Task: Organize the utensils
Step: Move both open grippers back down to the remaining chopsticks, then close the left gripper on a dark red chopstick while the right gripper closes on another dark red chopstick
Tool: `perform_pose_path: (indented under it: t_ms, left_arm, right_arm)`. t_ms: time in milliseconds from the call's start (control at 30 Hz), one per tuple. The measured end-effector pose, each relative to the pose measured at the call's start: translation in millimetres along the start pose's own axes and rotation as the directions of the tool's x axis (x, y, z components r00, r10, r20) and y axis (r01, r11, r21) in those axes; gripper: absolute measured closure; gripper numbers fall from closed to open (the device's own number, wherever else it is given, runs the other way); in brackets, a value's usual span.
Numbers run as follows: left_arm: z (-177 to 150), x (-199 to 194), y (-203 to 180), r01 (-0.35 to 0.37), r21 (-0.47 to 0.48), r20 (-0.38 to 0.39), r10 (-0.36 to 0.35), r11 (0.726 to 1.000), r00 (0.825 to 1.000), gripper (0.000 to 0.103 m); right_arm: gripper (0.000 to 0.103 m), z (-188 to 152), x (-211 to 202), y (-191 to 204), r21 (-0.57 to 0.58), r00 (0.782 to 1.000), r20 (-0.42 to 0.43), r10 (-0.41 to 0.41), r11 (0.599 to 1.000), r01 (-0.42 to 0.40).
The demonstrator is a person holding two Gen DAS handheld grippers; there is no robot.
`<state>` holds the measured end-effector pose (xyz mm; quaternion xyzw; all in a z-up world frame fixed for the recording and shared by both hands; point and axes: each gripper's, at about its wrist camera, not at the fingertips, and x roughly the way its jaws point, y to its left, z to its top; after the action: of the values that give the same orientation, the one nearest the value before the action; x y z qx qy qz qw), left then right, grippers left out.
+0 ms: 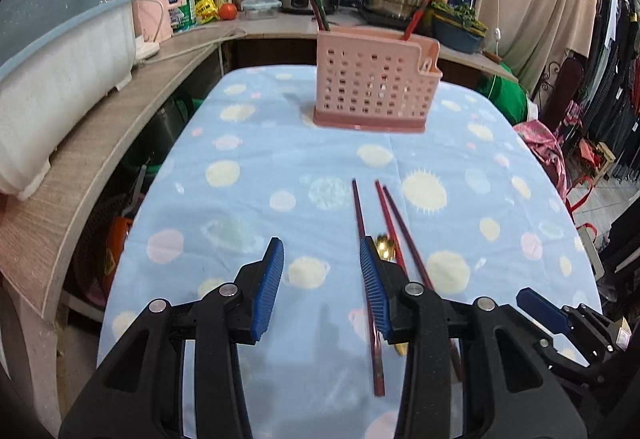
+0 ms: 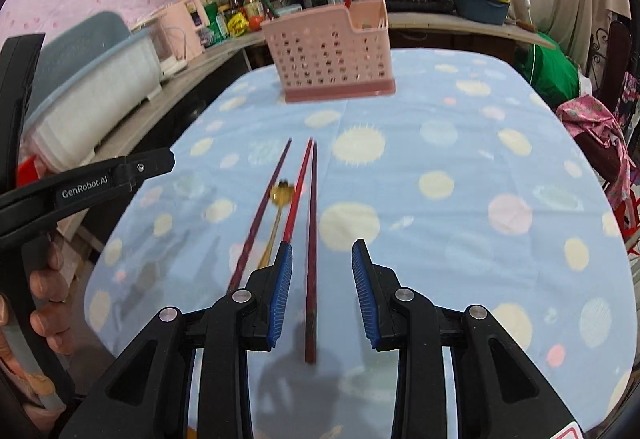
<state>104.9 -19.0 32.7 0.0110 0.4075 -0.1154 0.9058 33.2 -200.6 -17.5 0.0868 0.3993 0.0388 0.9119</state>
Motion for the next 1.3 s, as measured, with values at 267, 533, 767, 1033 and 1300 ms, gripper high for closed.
perform_pose_path:
  t_ms: [267,533,767,1033,1300]
  left_arm:
    - [-34,10,2,0.004,-0.006,-0.071,-0.005,1.0,0.997,0.065]
    - [-60,17,-3,0.013,-0.001,-0.118,-0.013,1.0,0.993,0.065]
    - [-72,23,-8,0.02,0.007,-0.141,-0.019,1.0,0.99,0.065]
    - [-81,25,-19,0.048,0.036,-0.152,-0.042,0.998,0.987,0.057]
    - [-89,33,-28,0.058,0.05,-0.178,-0.048,0.997,0.983,0.057]
  right_arm:
    - [0.072,-28,14,7,-0.016,0.998,-0.06,-0.005,1.0,0.004]
    - [0.074,-42,24,10,-0.031,0.996,-0.094,-0.011,0.999,0.009]
    - [0.078,-47,29,9,-0.031,0.995,-0.095,-0.028,0.999,0.025]
    - [0.095,-48,29,6,-0.036,0.995,-0.086,-0.053,0.998,0.05]
    - [0.095,-50,27,5,-0.026,0.995,-0.084,-0.047,0.999,0.045]
